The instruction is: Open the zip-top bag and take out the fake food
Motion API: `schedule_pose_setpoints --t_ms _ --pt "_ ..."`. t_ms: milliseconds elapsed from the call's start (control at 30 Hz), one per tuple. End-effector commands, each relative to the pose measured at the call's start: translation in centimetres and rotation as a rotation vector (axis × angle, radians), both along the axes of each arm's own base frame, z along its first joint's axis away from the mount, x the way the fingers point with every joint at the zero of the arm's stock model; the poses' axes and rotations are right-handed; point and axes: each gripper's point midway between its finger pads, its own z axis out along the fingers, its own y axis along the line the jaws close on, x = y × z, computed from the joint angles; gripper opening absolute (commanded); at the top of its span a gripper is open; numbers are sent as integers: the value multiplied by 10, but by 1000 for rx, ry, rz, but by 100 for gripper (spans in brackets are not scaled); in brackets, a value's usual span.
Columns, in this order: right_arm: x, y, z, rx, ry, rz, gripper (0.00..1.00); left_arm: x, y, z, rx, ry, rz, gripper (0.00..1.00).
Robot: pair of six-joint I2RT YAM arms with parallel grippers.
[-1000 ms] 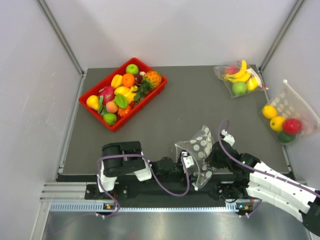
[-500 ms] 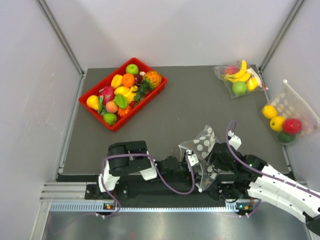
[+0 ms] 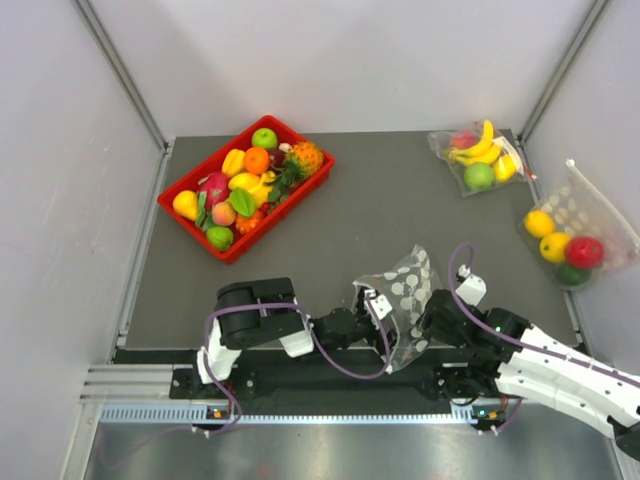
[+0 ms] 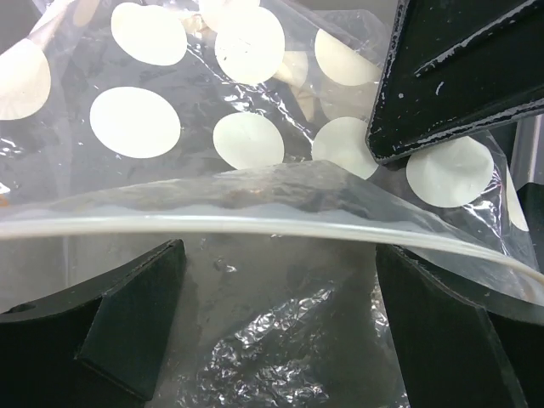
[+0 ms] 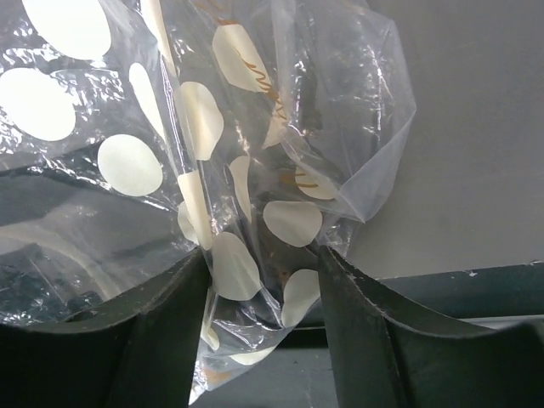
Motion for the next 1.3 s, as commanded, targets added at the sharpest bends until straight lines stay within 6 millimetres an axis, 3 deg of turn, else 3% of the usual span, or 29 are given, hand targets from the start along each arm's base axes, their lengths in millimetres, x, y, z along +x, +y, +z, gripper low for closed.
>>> schedule_pose_setpoints --t_ms 0,133,300,367,767,1067,1267 --pt "7 7 12 15 -33 -6 53 11 -7 61 -249 -78 36 98" --pt "7 17 -2 51 -23 10 40 0 -7 63 -271 -77 -22 98" --pt "10 28 -9 92 -27 19 6 -19 -5 72 -320 -49 -112 98" --pt "10 27 -10 77 -26 21 0 -30 -5 75 -332 -38 -164 98" --pt "14 29 -12 93 -46 22 0 -77 -16 98 -401 43 -364 98" --pt "14 34 -7 123 -57 33 0 -84 -35 104 -436 61 -396 99" --pt "13 37 -6 139 -58 44 0 -72 -50 100 -448 48 -351 99"
